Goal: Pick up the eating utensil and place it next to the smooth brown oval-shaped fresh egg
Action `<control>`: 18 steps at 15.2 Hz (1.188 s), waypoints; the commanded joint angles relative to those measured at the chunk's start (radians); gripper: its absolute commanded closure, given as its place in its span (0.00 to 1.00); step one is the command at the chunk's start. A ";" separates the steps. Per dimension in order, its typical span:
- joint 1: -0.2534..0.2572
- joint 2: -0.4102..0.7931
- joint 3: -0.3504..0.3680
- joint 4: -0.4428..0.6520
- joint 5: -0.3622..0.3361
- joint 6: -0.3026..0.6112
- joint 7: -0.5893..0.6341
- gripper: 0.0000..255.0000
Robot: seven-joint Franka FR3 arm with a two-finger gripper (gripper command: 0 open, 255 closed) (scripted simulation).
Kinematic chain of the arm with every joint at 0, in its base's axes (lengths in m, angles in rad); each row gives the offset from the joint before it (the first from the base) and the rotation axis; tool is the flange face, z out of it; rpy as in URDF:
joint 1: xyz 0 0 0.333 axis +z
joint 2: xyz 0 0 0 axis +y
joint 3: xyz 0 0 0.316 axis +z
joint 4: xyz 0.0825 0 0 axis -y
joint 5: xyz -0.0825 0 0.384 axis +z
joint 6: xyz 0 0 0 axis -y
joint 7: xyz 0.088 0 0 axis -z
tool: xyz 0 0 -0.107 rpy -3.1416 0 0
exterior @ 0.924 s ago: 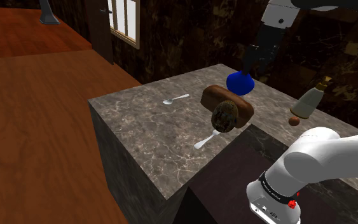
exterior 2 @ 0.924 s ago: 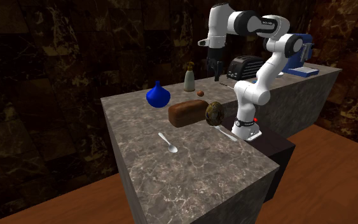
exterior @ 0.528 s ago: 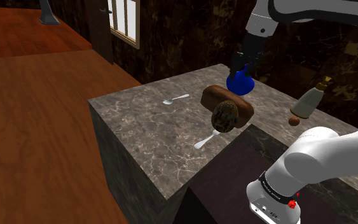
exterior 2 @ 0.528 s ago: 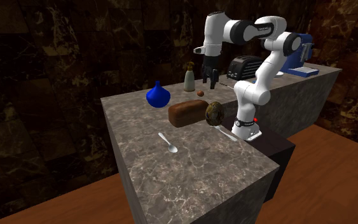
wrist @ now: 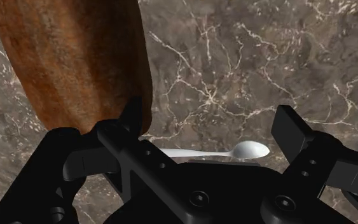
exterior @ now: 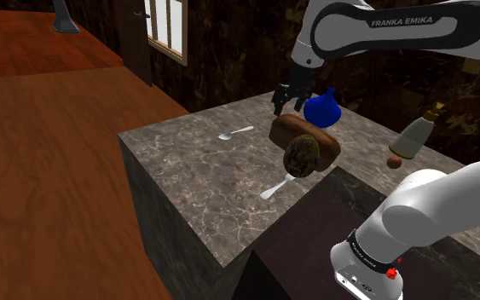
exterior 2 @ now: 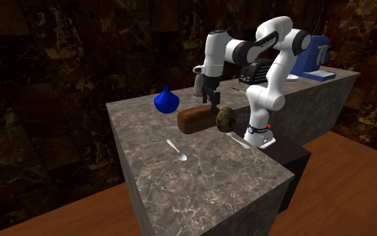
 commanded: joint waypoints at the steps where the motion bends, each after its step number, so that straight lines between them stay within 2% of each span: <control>1: 0.005 0.059 0.009 0.006 -0.002 0.066 0.002 0.00; 10: 0.024 0.360 0.061 0.111 -0.038 0.307 0.039 0.00; 18: 0.052 0.647 0.087 0.294 -0.118 0.445 0.092 0.00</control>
